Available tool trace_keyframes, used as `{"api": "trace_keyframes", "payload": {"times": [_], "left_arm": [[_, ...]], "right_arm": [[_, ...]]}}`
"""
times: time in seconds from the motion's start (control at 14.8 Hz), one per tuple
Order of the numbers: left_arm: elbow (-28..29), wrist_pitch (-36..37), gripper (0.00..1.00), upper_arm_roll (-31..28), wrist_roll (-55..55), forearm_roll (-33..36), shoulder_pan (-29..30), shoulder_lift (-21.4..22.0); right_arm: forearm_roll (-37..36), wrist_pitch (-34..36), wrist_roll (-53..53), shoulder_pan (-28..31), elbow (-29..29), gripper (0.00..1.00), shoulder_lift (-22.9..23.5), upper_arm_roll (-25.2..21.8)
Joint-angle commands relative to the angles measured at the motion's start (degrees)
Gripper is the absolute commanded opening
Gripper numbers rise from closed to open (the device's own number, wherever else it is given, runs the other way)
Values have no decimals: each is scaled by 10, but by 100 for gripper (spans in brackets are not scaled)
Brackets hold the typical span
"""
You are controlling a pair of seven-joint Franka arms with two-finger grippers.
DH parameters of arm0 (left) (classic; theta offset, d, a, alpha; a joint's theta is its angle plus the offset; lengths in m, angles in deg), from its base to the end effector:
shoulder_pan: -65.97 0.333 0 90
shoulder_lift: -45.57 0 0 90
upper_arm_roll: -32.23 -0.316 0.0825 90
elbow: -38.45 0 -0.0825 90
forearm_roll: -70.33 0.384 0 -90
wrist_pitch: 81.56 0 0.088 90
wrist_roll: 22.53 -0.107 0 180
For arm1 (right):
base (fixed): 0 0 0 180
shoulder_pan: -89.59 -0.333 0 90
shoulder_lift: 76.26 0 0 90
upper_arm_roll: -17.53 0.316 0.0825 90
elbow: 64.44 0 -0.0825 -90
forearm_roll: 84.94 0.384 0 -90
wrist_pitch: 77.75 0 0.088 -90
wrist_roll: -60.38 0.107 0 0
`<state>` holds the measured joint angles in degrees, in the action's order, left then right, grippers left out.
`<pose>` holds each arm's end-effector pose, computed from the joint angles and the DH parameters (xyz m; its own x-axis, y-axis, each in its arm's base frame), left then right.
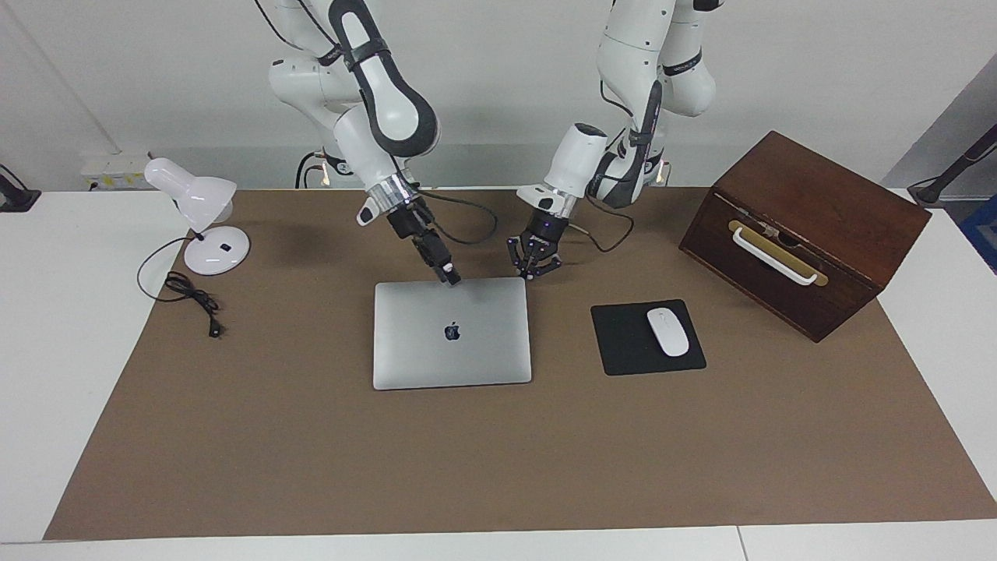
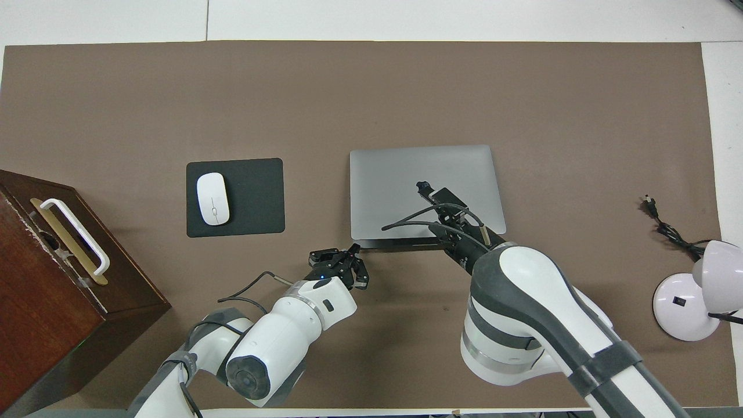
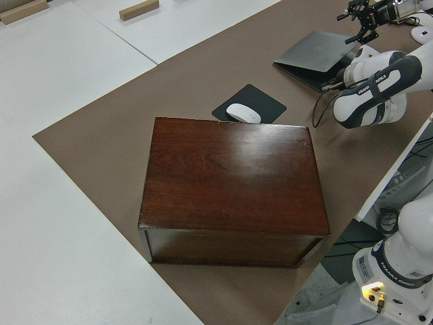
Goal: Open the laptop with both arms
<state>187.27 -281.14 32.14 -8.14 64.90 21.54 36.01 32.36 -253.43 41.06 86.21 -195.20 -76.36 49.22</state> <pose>0.3570 -0.3332 0.2816 0.7360 -0.2529 0.6279 -0.4645 -0.8634 0.1968 0.4410 0.2231 0.3599 0.5384 -0.8292 -0.1498 -0.5924 -0.2461 -0.7671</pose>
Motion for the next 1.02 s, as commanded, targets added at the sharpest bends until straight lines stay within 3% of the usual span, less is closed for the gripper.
{"api": "trace_keyframes", "payload": {"times": [0.0, 0.95], "left_arm": [[-13, -12, 0, -7, -1, -7, -7, -12], [-56, -12, 0, -8, -2, -1, -4, -67]], "right_arm": [[24, -12, -12, 6, -3, 100, -2, 12], [25, -33, -15, 6, -18, 100, 31, 23]]}}
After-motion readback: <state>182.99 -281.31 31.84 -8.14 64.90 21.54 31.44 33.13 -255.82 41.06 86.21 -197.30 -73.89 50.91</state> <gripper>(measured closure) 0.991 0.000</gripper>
